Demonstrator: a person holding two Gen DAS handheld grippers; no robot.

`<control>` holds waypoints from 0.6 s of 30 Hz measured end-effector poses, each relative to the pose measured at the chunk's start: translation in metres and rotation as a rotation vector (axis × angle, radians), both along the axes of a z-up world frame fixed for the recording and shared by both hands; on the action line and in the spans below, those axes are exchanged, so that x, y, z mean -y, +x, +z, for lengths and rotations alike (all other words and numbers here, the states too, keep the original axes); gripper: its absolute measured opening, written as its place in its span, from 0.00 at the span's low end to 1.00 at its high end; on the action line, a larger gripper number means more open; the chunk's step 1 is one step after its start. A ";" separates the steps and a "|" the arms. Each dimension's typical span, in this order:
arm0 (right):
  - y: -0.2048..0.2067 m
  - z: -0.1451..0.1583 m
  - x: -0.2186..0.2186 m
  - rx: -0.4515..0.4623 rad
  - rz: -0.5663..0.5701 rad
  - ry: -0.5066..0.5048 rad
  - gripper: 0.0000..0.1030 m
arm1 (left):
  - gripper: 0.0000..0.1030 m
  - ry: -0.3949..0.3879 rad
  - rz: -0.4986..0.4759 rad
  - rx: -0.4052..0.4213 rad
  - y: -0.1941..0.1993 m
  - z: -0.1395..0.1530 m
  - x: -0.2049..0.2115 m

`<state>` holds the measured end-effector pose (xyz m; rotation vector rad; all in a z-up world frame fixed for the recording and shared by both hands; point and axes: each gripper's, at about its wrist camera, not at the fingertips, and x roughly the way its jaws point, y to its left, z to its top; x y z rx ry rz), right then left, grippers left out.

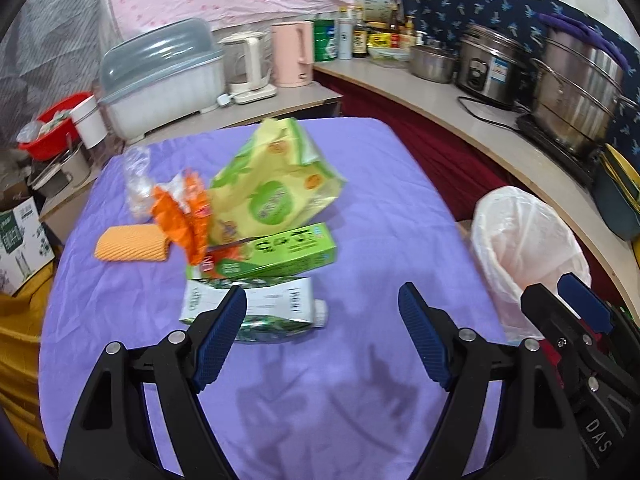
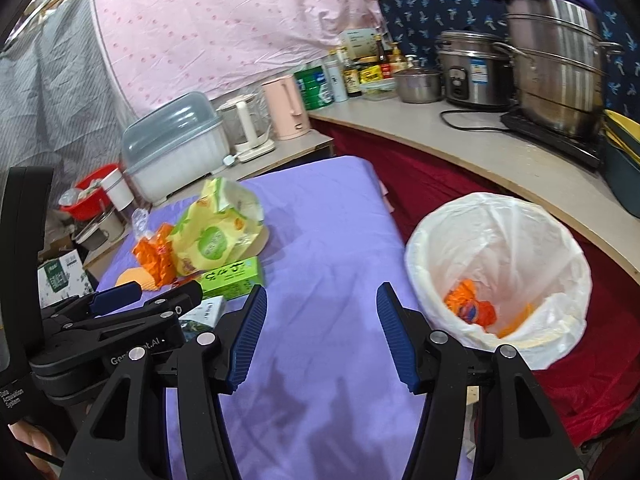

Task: Collect trash
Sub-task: 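Move both open tools back toward the remaining trash on the table, then grasp the orange bag with the left tool while the right tool grasps the yellow-green snack bag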

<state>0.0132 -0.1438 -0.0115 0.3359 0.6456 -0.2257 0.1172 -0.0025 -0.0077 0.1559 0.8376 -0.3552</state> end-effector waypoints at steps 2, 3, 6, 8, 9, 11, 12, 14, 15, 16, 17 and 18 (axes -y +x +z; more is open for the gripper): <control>0.011 -0.002 -0.009 -0.007 0.022 0.000 0.54 | 0.72 -0.002 0.029 -0.007 0.007 -0.003 -0.014; 0.018 -0.004 -0.014 -0.010 0.035 0.002 0.54 | 0.72 -0.001 0.052 -0.012 0.013 -0.005 -0.024; 0.034 -0.007 -0.025 -0.017 0.064 0.009 0.54 | 0.72 -0.005 0.100 -0.024 0.026 -0.009 -0.046; 0.047 -0.009 -0.032 -0.021 0.085 0.010 0.54 | 0.72 -0.009 0.137 -0.033 0.038 -0.011 -0.062; 0.054 -0.010 -0.036 -0.024 0.094 0.009 0.54 | 0.72 -0.014 0.149 -0.038 0.043 -0.012 -0.068; 0.068 -0.011 -0.042 -0.026 0.112 0.008 0.54 | 0.72 -0.028 0.180 -0.049 0.055 -0.012 -0.083; 0.075 -0.012 -0.045 -0.027 0.119 0.007 0.54 | 0.72 -0.037 0.192 -0.053 0.061 -0.012 -0.088; 0.089 -0.012 -0.049 -0.028 0.133 0.008 0.54 | 0.72 -0.055 0.213 -0.061 0.074 -0.011 -0.098; 0.097 -0.012 -0.050 -0.026 0.139 0.008 0.54 | 0.72 -0.065 0.220 -0.066 0.080 -0.011 -0.102; 0.104 -0.010 -0.052 -0.025 0.143 0.007 0.54 | 0.72 -0.077 0.226 -0.072 0.086 -0.010 -0.105; 0.113 -0.009 -0.054 -0.022 0.147 0.005 0.54 | 0.72 -0.089 0.231 -0.079 0.092 -0.010 -0.107; 0.121 -0.008 -0.055 -0.018 0.150 0.005 0.54 | 0.72 -0.103 0.235 -0.088 0.099 -0.010 -0.109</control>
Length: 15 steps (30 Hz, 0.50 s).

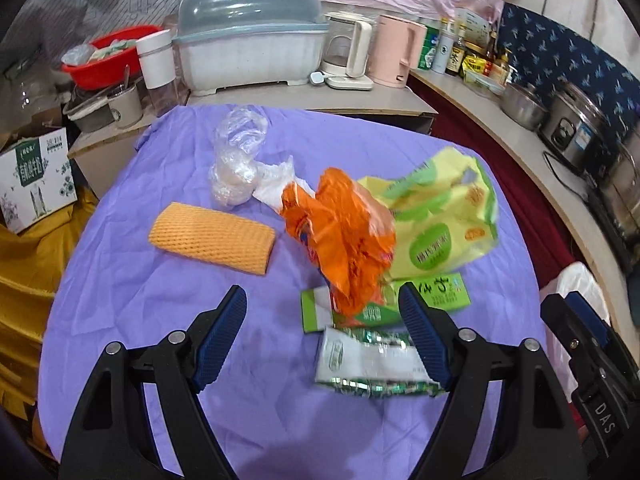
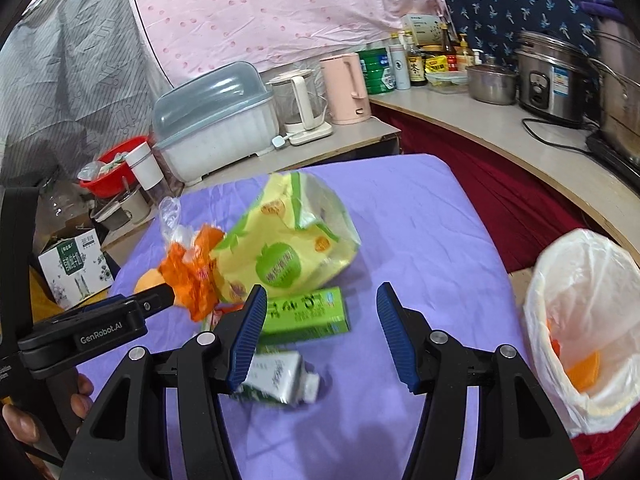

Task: Collect trash
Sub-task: 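Grasp the orange bag with the left tool while the right tool grasps the yellow-green snack bag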

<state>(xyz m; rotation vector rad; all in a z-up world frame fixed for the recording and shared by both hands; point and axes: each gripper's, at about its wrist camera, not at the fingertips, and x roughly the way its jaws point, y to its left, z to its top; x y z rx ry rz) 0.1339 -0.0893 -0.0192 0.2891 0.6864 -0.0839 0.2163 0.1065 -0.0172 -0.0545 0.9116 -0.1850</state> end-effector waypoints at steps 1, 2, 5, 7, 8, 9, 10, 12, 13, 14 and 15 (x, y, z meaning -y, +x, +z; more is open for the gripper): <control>0.010 0.002 -0.001 0.005 0.004 0.003 0.54 | 0.72 -0.012 0.003 -0.005 0.007 0.000 -0.001; 0.017 0.003 -0.001 0.008 0.006 0.008 0.54 | 0.72 -0.019 0.004 -0.012 0.012 -0.001 -0.002; 0.043 0.008 -0.002 0.019 0.008 0.019 0.54 | 0.72 -0.038 -0.003 -0.035 0.031 -0.006 0.000; 0.058 0.010 -0.002 0.022 0.006 0.019 0.54 | 0.72 -0.046 -0.004 -0.045 0.038 -0.009 0.002; 0.068 0.011 -0.002 0.023 0.003 0.023 0.54 | 0.72 -0.053 -0.007 -0.051 0.042 -0.010 0.003; 0.076 0.011 -0.001 0.022 0.002 0.032 0.54 | 0.72 -0.060 -0.009 -0.058 0.046 -0.012 0.004; 0.081 0.011 -0.002 0.021 0.002 0.039 0.54 | 0.72 -0.065 -0.011 -0.063 0.049 -0.014 0.004; 0.095 0.008 -0.002 0.014 0.001 0.053 0.54 | 0.70 -0.068 -0.015 -0.071 0.054 -0.019 0.005; 0.102 0.005 -0.002 0.007 0.000 0.057 0.54 | 0.68 -0.067 -0.017 -0.073 0.055 -0.021 0.005; 0.106 0.003 -0.003 0.002 0.001 0.058 0.54 | 0.66 -0.071 -0.023 -0.079 0.056 -0.024 0.005; 0.110 0.001 -0.003 -0.004 0.002 0.060 0.54 | 0.61 -0.073 -0.026 -0.083 0.057 -0.025 0.005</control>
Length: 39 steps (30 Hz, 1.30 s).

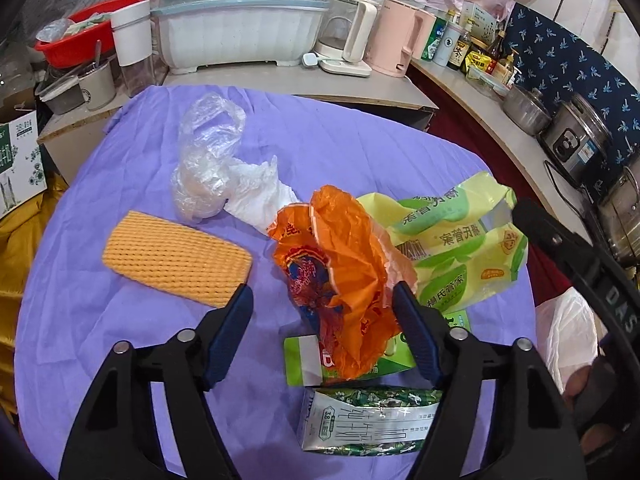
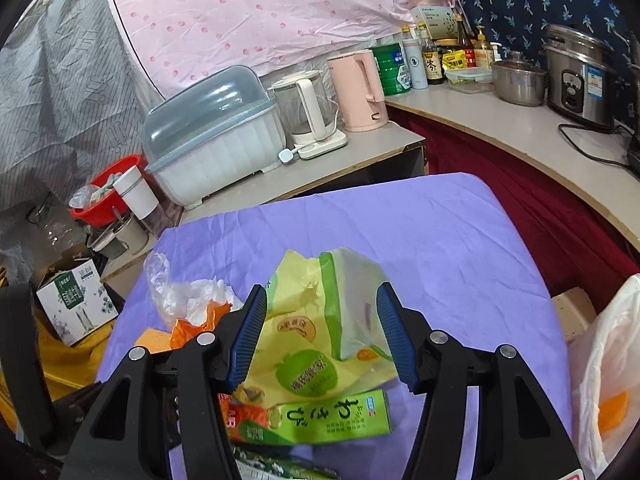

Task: Collect trash
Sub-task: 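Grasp the orange bag with the left tool while the right tool grasps the yellow-green snack bag, then carry the orange bag and snack bag in both tools over the bin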

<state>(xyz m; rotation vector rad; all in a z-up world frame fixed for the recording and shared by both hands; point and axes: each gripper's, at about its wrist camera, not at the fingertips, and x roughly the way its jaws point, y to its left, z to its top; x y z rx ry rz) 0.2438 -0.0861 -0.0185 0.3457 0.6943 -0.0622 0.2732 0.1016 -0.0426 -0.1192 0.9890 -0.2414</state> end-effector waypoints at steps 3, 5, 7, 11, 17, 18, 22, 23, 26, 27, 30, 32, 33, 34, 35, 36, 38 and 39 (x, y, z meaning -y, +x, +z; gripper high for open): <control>0.011 -0.012 -0.001 -0.035 0.002 -0.002 0.52 | 0.47 -0.007 -0.010 -0.017 0.003 -0.007 0.001; 0.013 -0.022 -0.001 -0.057 0.000 0.001 0.44 | 0.34 -0.013 -0.021 -0.031 0.003 -0.011 0.001; 0.010 -0.032 -0.001 -0.082 -0.005 0.001 0.37 | 0.23 -0.017 -0.033 -0.042 0.001 -0.014 0.002; -0.001 -0.039 0.005 -0.097 -0.019 0.008 0.16 | 0.17 -0.014 -0.044 -0.026 -0.006 -0.012 0.006; -0.030 -0.012 0.020 -0.028 -0.063 0.001 0.11 | 0.14 -0.023 -0.058 0.035 -0.024 0.014 0.011; -0.033 -0.007 0.024 -0.017 -0.070 0.001 0.11 | 0.14 -0.027 -0.061 0.044 -0.025 0.019 0.012; -0.058 0.021 0.040 0.043 -0.111 -0.006 0.11 | 0.14 -0.044 -0.074 0.088 -0.040 0.043 0.017; -0.063 0.027 0.044 0.054 -0.121 -0.009 0.11 | 0.14 -0.050 -0.080 0.103 -0.044 0.051 0.020; -0.083 0.043 0.057 0.089 -0.161 -0.020 0.11 | 0.14 -0.060 -0.100 0.134 -0.056 0.067 0.028; -0.090 0.047 0.062 0.099 -0.174 -0.021 0.11 | 0.14 -0.065 -0.112 0.146 -0.061 0.074 0.033; -0.114 0.061 0.081 0.129 -0.223 -0.032 0.11 | 0.14 -0.073 -0.152 0.172 -0.076 0.089 0.050; -0.129 0.067 0.094 0.143 -0.254 -0.033 0.11 | 0.14 -0.077 -0.186 0.184 -0.086 0.097 0.064; -0.137 0.069 0.101 0.149 -0.269 -0.033 0.11 | 0.14 -0.079 -0.203 0.188 -0.092 0.099 0.073; -0.147 0.072 0.111 0.156 -0.289 -0.033 0.11 | 0.14 -0.078 -0.221 0.192 -0.097 0.101 0.081; -0.155 0.074 0.117 0.159 -0.304 -0.033 0.11 | 0.14 -0.076 -0.231 0.196 -0.101 0.102 0.087; -0.163 0.075 0.124 0.162 -0.320 -0.034 0.11 | 0.14 -0.071 -0.251 0.200 -0.107 0.103 0.097; -0.181 0.075 0.141 0.163 -0.355 -0.036 0.11 | 0.14 -0.066 -0.285 0.202 -0.116 0.104 0.115; -0.189 0.074 0.149 0.160 -0.371 -0.037 0.11 | 0.14 -0.062 -0.306 0.201 -0.122 0.104 0.127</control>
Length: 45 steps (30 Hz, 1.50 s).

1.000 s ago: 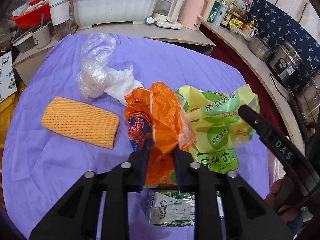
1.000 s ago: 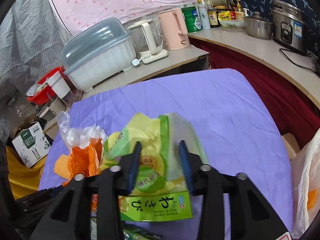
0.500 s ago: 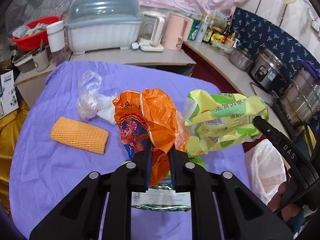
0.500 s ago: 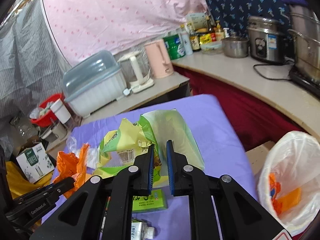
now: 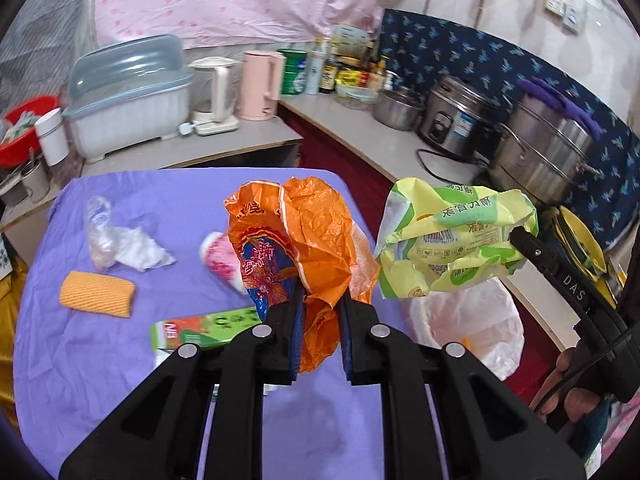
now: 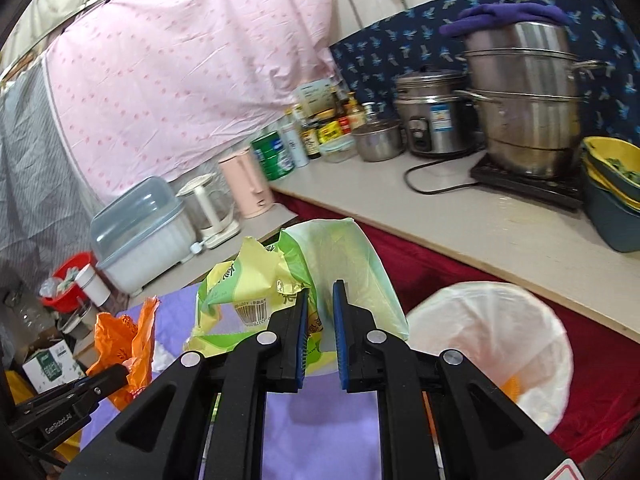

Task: Collect trash
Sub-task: 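Carry the orange bag and snack bag in both tools over the bin, then open both tools over the bin to drop the bags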

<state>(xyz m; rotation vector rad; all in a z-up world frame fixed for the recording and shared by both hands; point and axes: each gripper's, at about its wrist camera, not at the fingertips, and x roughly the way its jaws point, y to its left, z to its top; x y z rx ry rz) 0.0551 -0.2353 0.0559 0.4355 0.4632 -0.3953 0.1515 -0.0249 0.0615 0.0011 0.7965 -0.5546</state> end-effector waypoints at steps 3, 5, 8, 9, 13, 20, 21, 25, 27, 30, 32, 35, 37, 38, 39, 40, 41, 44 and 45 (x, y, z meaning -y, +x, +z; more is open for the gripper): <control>-0.027 -0.005 0.025 -0.007 -0.054 0.007 0.11 | 0.14 0.011 -0.059 -0.002 -0.015 -0.002 0.031; -0.043 -0.010 0.039 -0.010 -0.088 0.017 0.11 | 0.14 0.020 -0.096 -0.004 -0.024 -0.005 0.051; -0.068 -0.018 0.062 -0.019 -0.138 0.027 0.11 | 0.14 0.029 -0.162 -0.016 -0.039 -0.011 0.085; -0.076 -0.021 0.069 -0.022 -0.154 0.031 0.11 | 0.14 0.034 -0.180 -0.018 -0.043 -0.013 0.094; -0.105 -0.033 0.097 -0.034 -0.218 0.049 0.11 | 0.14 0.051 -0.250 -0.020 -0.060 -0.023 0.133; -0.128 -0.054 0.125 -0.069 -0.289 0.060 0.11 | 0.15 0.084 -0.347 -0.047 -0.074 -0.045 0.185; -0.128 -0.056 0.127 -0.075 -0.294 0.058 0.11 | 0.16 0.094 -0.358 -0.054 -0.074 -0.050 0.193; -0.129 -0.069 0.133 -0.101 -0.314 0.055 0.12 | 0.17 0.128 -0.388 -0.063 -0.077 -0.065 0.212; -0.128 -0.076 0.136 -0.116 -0.319 0.058 0.12 | 0.17 0.141 -0.399 -0.067 -0.078 -0.072 0.218; -0.125 -0.085 0.139 -0.130 -0.320 0.072 0.12 | 0.17 0.155 -0.404 -0.076 -0.077 -0.081 0.224; -0.123 -0.089 0.139 -0.133 -0.315 0.078 0.14 | 0.19 0.161 -0.404 -0.078 -0.076 -0.086 0.226; -0.117 -0.092 0.137 -0.142 -0.300 0.077 0.17 | 0.35 0.170 -0.393 -0.080 -0.076 -0.089 0.226; -0.114 -0.092 0.135 -0.143 -0.291 0.072 0.22 | 0.43 0.174 -0.375 -0.068 -0.075 -0.089 0.224; -0.112 -0.091 0.134 -0.139 -0.285 0.073 0.24 | 0.46 0.177 -0.364 -0.059 -0.075 -0.088 0.222; -0.111 -0.090 0.133 -0.134 -0.280 0.074 0.28 | 0.51 0.179 -0.357 -0.055 -0.074 -0.088 0.222; -0.111 -0.089 0.132 -0.128 -0.275 0.076 0.33 | 0.56 0.178 -0.346 -0.051 -0.073 -0.087 0.220; -0.110 -0.088 0.132 -0.123 -0.271 0.078 0.36 | 0.58 0.177 -0.339 -0.048 -0.071 -0.086 0.219; -0.107 -0.085 0.128 -0.108 -0.249 0.086 0.39 | 0.65 0.179 -0.312 -0.027 -0.068 -0.082 0.213; -0.106 -0.085 0.127 -0.105 -0.240 0.091 0.39 | 0.65 0.180 -0.308 -0.020 -0.068 -0.081 0.212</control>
